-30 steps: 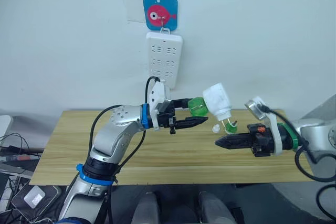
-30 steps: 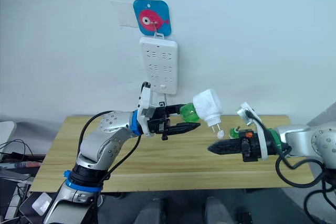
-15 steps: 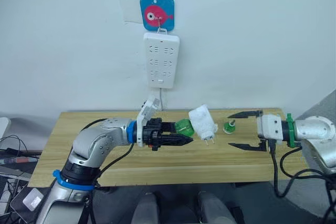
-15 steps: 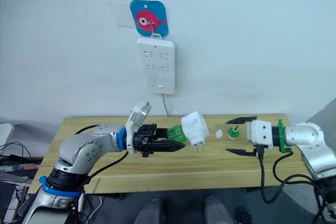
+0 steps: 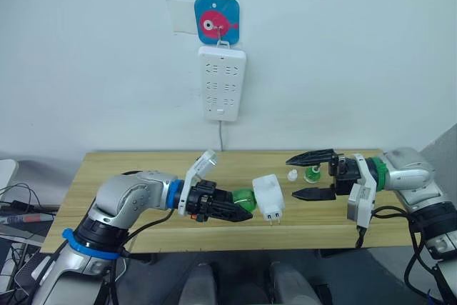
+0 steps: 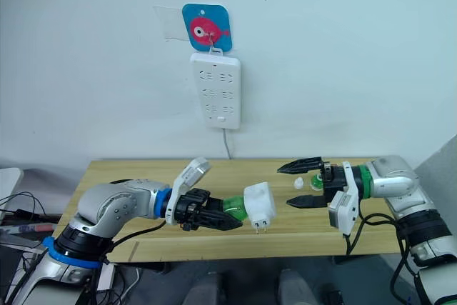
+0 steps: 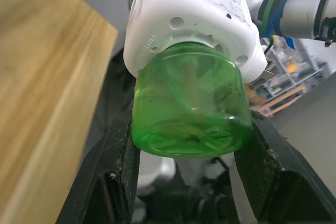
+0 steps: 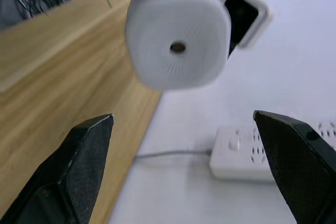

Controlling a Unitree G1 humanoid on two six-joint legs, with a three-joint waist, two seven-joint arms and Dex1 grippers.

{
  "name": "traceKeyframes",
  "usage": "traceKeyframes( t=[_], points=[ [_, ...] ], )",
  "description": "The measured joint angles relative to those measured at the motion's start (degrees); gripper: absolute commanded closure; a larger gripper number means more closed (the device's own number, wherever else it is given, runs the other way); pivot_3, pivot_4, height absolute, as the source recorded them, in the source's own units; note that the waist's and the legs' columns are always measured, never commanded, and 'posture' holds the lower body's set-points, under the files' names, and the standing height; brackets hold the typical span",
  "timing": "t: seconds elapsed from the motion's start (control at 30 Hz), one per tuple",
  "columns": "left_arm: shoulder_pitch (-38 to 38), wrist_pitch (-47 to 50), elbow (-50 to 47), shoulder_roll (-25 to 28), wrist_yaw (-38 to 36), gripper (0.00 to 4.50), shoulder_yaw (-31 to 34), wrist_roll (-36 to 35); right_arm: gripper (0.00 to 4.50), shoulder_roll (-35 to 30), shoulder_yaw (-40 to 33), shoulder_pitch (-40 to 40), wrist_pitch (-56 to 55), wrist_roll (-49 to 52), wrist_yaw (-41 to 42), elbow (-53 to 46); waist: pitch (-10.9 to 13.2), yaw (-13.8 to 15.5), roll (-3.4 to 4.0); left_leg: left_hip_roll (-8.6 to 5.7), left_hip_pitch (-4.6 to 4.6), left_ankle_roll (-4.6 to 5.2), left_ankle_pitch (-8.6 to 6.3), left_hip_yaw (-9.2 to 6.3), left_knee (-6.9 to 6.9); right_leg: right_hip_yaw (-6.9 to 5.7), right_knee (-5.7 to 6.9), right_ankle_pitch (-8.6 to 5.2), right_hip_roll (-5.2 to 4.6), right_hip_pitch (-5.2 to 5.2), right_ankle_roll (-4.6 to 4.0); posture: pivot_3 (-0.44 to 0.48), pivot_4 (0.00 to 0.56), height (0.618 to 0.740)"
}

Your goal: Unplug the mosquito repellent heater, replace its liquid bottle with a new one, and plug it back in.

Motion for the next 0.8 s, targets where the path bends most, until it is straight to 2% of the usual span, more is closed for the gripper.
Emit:
traceKeyframes(
  t=[0.23, 0.43, 0.53, 0.63, 0.8],
  points=[
    [-2.81, 1.61, 1.73, -1.98, 0.04, 2.28, -1.47, 0.23, 0.04, -0.18, 5.59, -2.31, -0.76, 0.84, -0.43, -0.46, 0.00, -0.07, 0.00, -0.01, 0.05, 0.00, 0.00, 0.01, 0.16, 0.05, 0.26, -0.01, 0.02, -0.02, -0.02, -0.071, 0.161, 0.740],
    [-2.96, 3.24, 1.74, -3.45, 0.45, 2.28, -1.50, -0.03, 0.04, 0.21, 7.19, -2.72, -1.67, 0.32, -2.24, -0.92, 0.01, -0.06, 0.00, -0.01, 0.05, 0.00, 0.00, -0.14, 0.21, 0.05, 0.32, -0.01, 0.02, -0.02, -0.02, -0.069, 0.168, 0.740],
    [-2.96, 3.74, 1.74, -3.46, 0.45, 2.28, -1.50, -0.03, 0.61, 0.20, 8.02, -2.81, -1.66, 0.30, -2.93, -0.99, 0.01, -0.05, 0.01, -0.01, 0.05, 0.00, 0.00, -0.17, 0.28, 0.06, 0.37, -0.01, 0.02, -0.02, -0.02, -0.069, 0.168, 0.740],
    [-3.02, 3.80, 1.72, -3.48, 0.44, 2.28, -1.36, -0.13, 1.57, -0.03, 9.20, -2.89, -1.18, 0.56, -2.91, -1.09, 0.04, -0.04, 0.02, -0.02, 0.05, 0.00, 0.00, -0.20, 0.36, 0.06, 0.44, -0.02, 0.02, -0.02, -0.02, -0.068, 0.171, 0.740],
    [-2.99, 3.80, 1.39, -3.50, 0.34, 2.28, -1.42, -0.14, 1.56, -0.93, 9.41, -2.89, -0.15, 0.72, -2.96, -2.57, 0.12, 0.04, 0.04, -0.02, 0.05, 0.00, 0.00, -0.28, 0.48, 0.05, 0.59, -0.02, 0.03, -0.02, -0.02, -0.069, 0.171, 0.740]
  ],
)
